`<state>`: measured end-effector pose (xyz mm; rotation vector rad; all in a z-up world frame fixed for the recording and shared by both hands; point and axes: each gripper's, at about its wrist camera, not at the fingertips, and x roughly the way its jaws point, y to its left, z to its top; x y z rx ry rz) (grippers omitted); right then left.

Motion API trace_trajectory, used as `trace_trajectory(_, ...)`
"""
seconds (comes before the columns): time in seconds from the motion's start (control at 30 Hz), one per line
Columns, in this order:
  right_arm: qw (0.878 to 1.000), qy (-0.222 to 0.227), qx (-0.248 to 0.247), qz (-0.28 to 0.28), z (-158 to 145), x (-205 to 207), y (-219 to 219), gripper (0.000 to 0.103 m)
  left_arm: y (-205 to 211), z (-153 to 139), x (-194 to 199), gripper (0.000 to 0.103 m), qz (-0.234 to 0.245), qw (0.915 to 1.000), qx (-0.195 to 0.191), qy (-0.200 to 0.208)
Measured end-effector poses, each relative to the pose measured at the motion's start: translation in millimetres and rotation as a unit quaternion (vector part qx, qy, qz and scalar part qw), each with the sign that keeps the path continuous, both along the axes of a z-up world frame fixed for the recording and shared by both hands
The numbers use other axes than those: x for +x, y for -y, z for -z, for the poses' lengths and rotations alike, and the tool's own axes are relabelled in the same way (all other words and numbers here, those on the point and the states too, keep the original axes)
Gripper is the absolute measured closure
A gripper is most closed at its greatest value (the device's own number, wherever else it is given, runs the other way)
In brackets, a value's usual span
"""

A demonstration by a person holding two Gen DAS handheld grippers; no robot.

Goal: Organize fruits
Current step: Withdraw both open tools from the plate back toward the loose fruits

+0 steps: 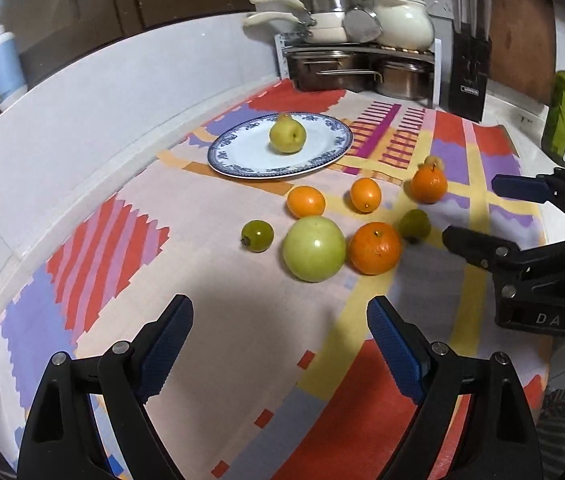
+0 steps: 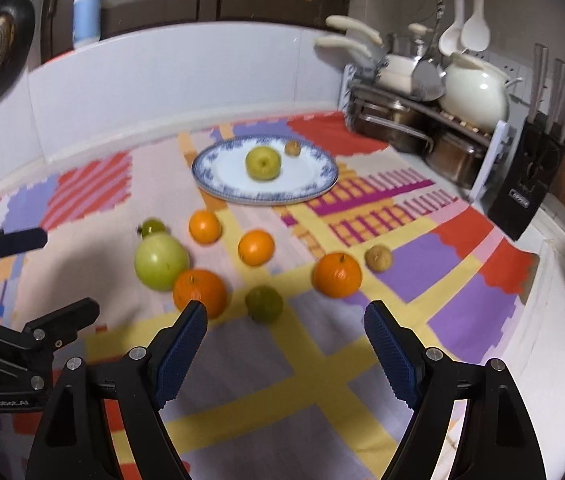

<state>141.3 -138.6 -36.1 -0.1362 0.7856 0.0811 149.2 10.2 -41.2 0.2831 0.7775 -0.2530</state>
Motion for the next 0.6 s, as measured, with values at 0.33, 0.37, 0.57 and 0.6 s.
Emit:
trace_trajectory(0.33, 0.998, -0.047, -0.019, -0.026, 19, 20, -8, 0.031, 1, 10, 25, 0.027, 0.037, 0.9986, -0.028, -0.028)
trace_trajectory(0.37, 0.998, -0.051, -0.018, -0.027, 20, 22, -8, 0.035, 2, 10, 27, 0.027, 0.04, 0.9985, -0.027, -0.027)
trace_trajectory(0.57, 0.997, -0.071, -0.003, -0.033, 29, 33, -7, 0.044, 6, 18, 43, 0.032, 0.049, 0.9977, -0.029, -0.037)
trace_trajectory(0.6, 0.997, -0.071, -0.001, -0.033, 29, 34, -7, 0.044, 6, 20, 46, 0.032, 0.049, 0.9975, -0.032, -0.04)
